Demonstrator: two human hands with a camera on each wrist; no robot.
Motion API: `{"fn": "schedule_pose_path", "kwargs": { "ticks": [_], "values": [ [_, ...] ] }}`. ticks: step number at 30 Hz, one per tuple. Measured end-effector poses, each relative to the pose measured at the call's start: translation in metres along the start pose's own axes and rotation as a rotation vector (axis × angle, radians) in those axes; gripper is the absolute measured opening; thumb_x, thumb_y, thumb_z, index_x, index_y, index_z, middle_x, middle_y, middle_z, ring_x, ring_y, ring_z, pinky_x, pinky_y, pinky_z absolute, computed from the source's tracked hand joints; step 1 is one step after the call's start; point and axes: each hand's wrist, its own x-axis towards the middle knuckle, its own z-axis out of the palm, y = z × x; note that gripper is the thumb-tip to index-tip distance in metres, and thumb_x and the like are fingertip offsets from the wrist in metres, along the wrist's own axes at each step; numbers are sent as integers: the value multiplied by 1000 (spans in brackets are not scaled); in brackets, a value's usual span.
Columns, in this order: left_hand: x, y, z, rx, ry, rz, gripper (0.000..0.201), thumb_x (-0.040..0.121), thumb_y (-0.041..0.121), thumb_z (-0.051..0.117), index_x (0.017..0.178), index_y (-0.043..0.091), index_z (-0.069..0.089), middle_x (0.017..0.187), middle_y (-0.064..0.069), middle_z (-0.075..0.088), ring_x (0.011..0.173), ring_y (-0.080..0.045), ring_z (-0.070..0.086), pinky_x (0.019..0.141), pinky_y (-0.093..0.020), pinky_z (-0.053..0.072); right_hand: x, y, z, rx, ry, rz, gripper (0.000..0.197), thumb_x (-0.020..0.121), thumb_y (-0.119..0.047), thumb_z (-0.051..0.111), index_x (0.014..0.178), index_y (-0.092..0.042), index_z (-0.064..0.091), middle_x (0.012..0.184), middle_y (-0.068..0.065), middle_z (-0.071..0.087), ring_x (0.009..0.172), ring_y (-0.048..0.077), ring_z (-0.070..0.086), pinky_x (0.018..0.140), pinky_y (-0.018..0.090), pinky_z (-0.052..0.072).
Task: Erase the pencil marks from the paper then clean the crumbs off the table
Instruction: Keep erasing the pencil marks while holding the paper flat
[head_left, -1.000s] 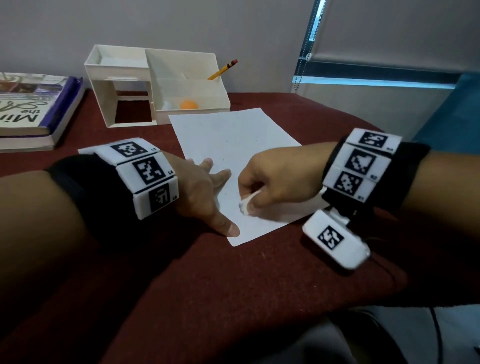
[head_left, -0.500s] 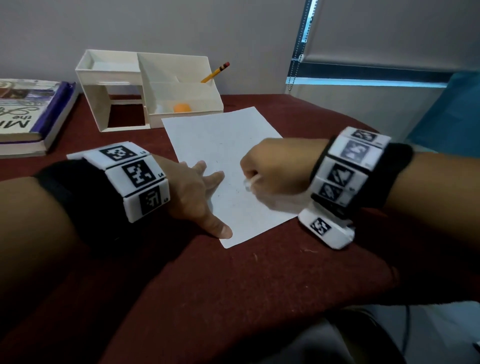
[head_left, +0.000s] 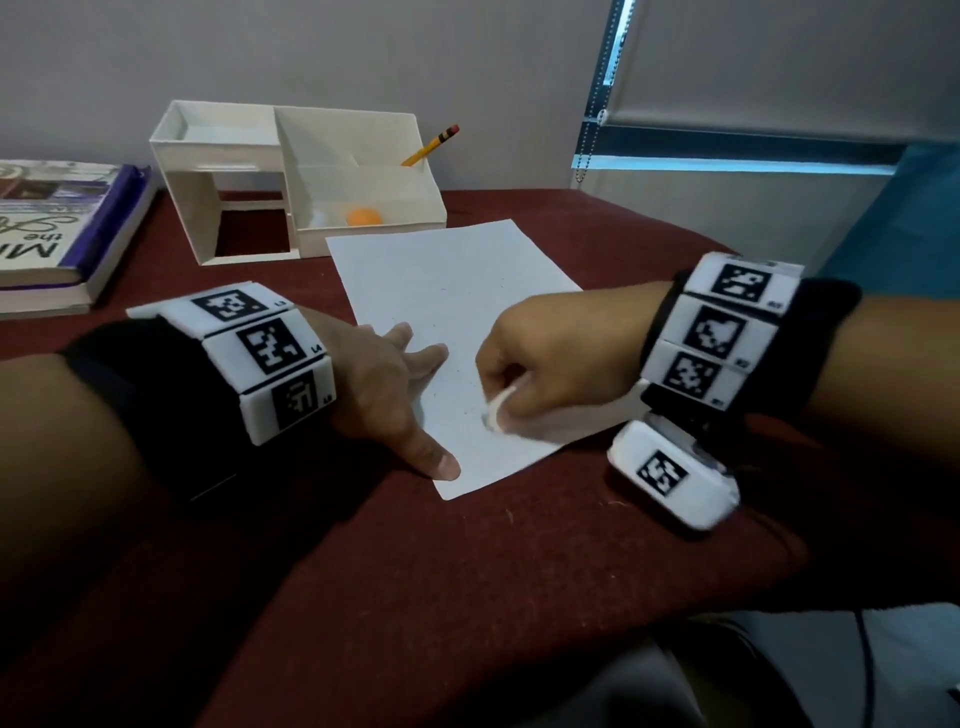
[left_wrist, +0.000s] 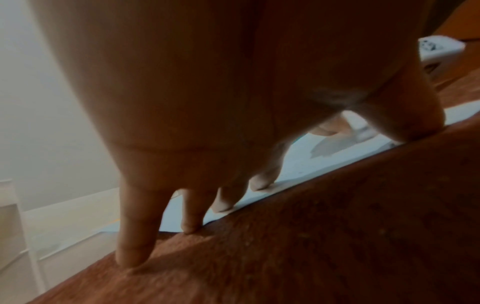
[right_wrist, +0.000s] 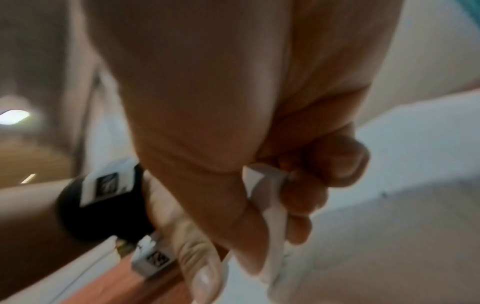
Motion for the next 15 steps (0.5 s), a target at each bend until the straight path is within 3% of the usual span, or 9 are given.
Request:
{"fn": "schedule_pose_path", "kwargs": {
  "ticks": [4, 7, 9, 13, 15],
  "values": [
    [2, -1, 0, -6, 0, 1, 138, 38, 99, 44, 148, 46, -21, 161, 4, -22, 151, -29, -5, 118, -60, 8, 9, 8, 6, -126, 138, 118, 18, 94, -35, 58, 85, -22, 65, 87, -4, 65, 75, 14, 60, 62, 29, 50],
    [0, 1, -1, -4, -2, -2, 135, 45, 96, 48, 149, 44, -21, 161, 2, -22, 151, -29, -5, 119, -58, 7, -3, -6, 7, -38, -2, -23, 15, 92, -39, 63, 91, -24, 67, 86, -8, 65, 80, 10, 61, 69, 28, 51],
    [0, 0, -2, -8, 1, -5, 135, 46, 96, 49, 149, 43, -21, 161, 2, -22, 151, -29, -5, 119, -58, 8, -4, -4, 3, 34, -63, -25, 17, 90, -41, 66, 94, -24, 70, 85, -9, 68, 79, 7, 62, 70, 25, 51],
    [1, 0, -1, -25, 9, -9, 133, 48, 95, 52, 149, 44, -20, 161, 3, -21, 151, -29, -4, 118, -59, 7, 6, 15, 2, -99, 91, 169, 20, 92, -33, 59, 84, -18, 67, 85, -2, 69, 77, 19, 65, 69, 34, 58],
    [1, 1, -1, -27, 9, -9, 134, 47, 95, 52, 149, 44, -19, 161, 4, -21, 151, -28, -4, 119, -58, 7, 2, 3, 10, -118, 82, 108, 20, 92, -35, 57, 84, -19, 67, 83, -2, 68, 75, 18, 64, 68, 35, 57]
  ]
}}
